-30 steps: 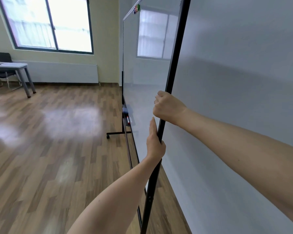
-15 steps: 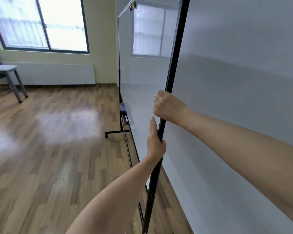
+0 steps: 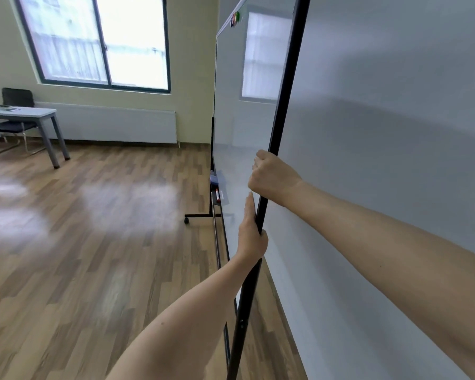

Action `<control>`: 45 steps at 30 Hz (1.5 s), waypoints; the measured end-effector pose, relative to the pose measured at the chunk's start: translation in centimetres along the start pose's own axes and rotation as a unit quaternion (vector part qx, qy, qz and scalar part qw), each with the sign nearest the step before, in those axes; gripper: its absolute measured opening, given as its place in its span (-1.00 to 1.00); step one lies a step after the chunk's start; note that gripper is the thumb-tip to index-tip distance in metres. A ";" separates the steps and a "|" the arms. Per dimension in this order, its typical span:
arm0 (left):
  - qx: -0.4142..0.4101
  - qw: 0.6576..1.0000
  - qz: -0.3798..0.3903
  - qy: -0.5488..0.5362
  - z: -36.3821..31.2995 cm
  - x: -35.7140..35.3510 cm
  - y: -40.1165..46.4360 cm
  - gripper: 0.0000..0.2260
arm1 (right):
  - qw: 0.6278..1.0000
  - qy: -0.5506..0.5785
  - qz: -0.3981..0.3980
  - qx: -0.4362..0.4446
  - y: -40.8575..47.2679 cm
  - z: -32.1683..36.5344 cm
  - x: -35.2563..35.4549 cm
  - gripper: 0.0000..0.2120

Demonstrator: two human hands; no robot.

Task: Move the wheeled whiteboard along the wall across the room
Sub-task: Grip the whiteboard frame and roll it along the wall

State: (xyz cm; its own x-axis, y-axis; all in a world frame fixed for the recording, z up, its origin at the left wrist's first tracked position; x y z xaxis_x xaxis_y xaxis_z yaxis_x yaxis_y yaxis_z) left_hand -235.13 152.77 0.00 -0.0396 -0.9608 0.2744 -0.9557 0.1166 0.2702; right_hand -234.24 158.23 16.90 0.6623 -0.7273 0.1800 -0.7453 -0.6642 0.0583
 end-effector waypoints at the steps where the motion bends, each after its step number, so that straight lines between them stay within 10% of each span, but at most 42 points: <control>1: 0.016 0.999 -0.035 0.002 2.6 -0.5 8.2 0.02 | 0.999 -0.018 -0.019 0.038 6.9 -0.5 -7.0 -0.64; 45: 0.001 1.000 -0.008 0.005 20.7 0.2 70.7 0.09 | 0.999 0.028 0.039 -0.009 53.5 -6.3 -49.8 -0.64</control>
State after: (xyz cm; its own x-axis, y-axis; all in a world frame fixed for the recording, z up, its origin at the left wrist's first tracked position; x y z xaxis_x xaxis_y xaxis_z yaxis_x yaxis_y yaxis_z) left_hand -308.74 155.56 0.02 -0.0207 -0.9599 0.2797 -0.9571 0.0999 0.2721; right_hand -307.61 160.01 17.29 0.5971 -0.7658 0.2387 -0.7962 -0.6021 0.0598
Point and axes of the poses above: each hand's wrist, its own y-axis towards the middle knuckle, its own x-axis out of the back of the hand, z = x × y, the point moved 2 cm from there along y, towards the middle knuckle, and after that the axes turned 4 degrees about -z, right-handed, at the moved point
